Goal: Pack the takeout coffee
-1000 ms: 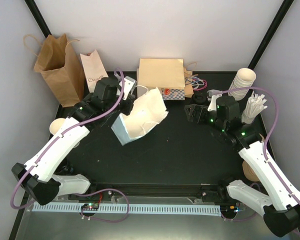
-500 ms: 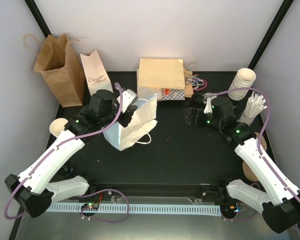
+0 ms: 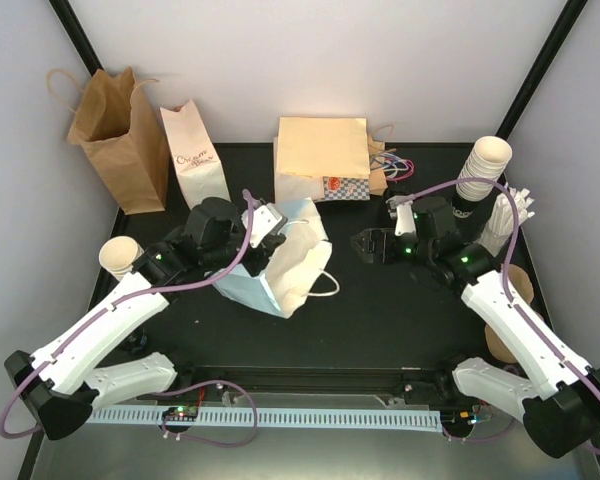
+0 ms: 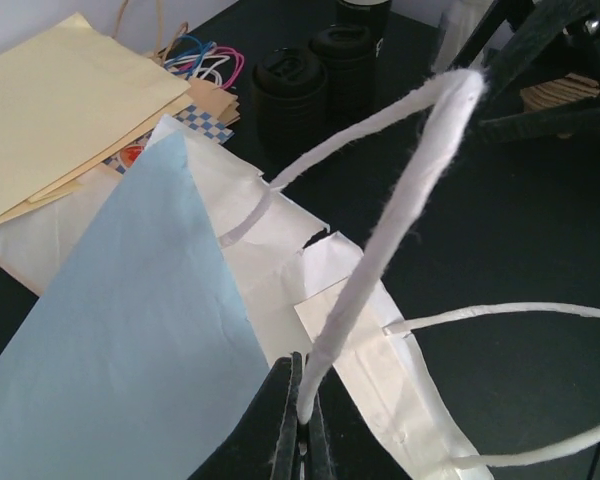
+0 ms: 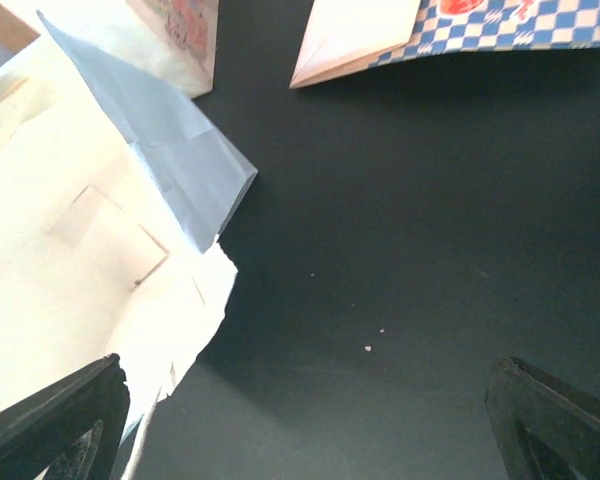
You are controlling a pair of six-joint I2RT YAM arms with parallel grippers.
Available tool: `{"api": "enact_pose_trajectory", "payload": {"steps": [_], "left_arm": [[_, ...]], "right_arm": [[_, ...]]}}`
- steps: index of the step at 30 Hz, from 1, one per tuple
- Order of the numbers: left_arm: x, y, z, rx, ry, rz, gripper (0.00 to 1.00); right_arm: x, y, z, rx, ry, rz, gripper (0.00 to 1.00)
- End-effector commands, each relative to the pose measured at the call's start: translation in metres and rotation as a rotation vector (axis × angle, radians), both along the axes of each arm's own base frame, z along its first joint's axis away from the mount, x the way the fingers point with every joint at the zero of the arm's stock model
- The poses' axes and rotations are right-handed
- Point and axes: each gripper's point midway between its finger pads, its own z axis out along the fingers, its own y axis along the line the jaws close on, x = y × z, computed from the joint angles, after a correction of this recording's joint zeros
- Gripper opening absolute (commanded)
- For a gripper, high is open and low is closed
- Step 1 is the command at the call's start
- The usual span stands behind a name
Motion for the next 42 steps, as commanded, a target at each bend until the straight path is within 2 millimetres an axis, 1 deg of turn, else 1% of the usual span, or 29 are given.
{"api": "enact_pose_trajectory", "payload": {"steps": [1, 4, 7, 8, 10, 11, 12, 14, 17, 18, 21, 24, 26, 29, 31, 33, 35, 36, 38, 42], "left_arm": [[-0.002, 0.001, 0.010, -0.005, -0.053, -0.005, 0.02], [0.005, 0.007, 0.018, -0.010, -0.076, 0.052, 0.01], [0.003, 0.007, 0.030, -0.029, -0.092, 0.048, 0.01], [-0.003, 0.005, 0.034, -0.033, -0.097, 0.007, 0.02], [-0.029, -0.004, 0.037, -0.045, -0.091, -0.149, 0.02], [-0.044, -0.009, 0.034, -0.053, -0.085, -0.232, 0.02], [-0.055, -0.012, 0.024, -0.062, -0.069, -0.294, 0.02], [-0.074, -0.014, 0.016, -0.092, -0.033, -0.374, 0.01], [-0.101, -0.017, 0.012, -0.168, 0.017, -0.475, 0.02], [-0.110, -0.016, 0.014, -0.197, 0.010, -0.510, 0.02], [-0.131, -0.015, 0.011, -0.245, -0.012, -0.579, 0.02], [-0.139, -0.012, 0.005, -0.244, -0.038, -0.598, 0.02], [-0.136, -0.011, 0.002, -0.230, -0.043, -0.574, 0.02], [-0.118, -0.009, 0.001, -0.198, -0.054, -0.482, 0.02], [-0.098, -0.006, 0.004, -0.174, -0.075, -0.370, 0.02], [-0.066, 0.005, 0.008, -0.159, -0.065, -0.166, 0.02], [-0.040, 0.017, 0.019, -0.157, -0.060, 0.005, 0.01], [-0.031, 0.020, 0.026, -0.160, -0.065, 0.043, 0.01], [-0.019, 0.018, 0.043, -0.193, -0.072, 0.066, 0.02], [0.007, 0.013, 0.061, -0.251, -0.052, 0.091, 0.01]], "right_arm": [[-0.008, 0.012, -0.008, -0.004, 0.012, 0.073, 1.00], [-0.007, 0.011, -0.009, -0.019, 0.010, 0.067, 1.00], [-0.004, 0.006, -0.004, -0.030, -0.017, 0.037, 1.00], [-0.003, 0.003, -0.003, -0.037, -0.029, 0.019, 1.00], [-0.001, -0.002, 0.001, -0.045, -0.051, -0.005, 1.00], [0.000, -0.004, 0.002, -0.049, -0.060, -0.017, 1.00], [0.000, -0.006, 0.004, -0.048, -0.073, -0.025, 1.00], [0.000, -0.007, 0.006, -0.041, -0.098, -0.028, 1.00], [-0.003, -0.005, 0.011, -0.018, -0.140, -0.011, 1.00], [-0.004, -0.004, 0.013, -0.009, -0.154, 0.001, 1.00], [-0.008, 0.001, 0.019, 0.020, -0.192, 0.038, 1.00], [-0.010, 0.002, 0.021, 0.036, -0.216, 0.050, 1.00], [-0.009, 0.001, 0.020, 0.029, -0.218, 0.044, 1.00], [-0.007, -0.003, 0.017, 0.009, -0.212, 0.021, 1.00], [-0.004, -0.010, 0.014, -0.014, -0.211, -0.018, 1.00], [0.000, -0.019, 0.011, -0.045, -0.207, -0.076, 1.00], [0.003, -0.029, 0.009, -0.073, -0.206, -0.128, 1.00], [0.004, -0.033, 0.009, -0.083, -0.208, -0.149, 1.00], [0.006, -0.038, 0.010, -0.095, -0.212, -0.175, 1.00], [0.008, -0.049, 0.014, -0.115, -0.213, -0.244, 1.00]]}}
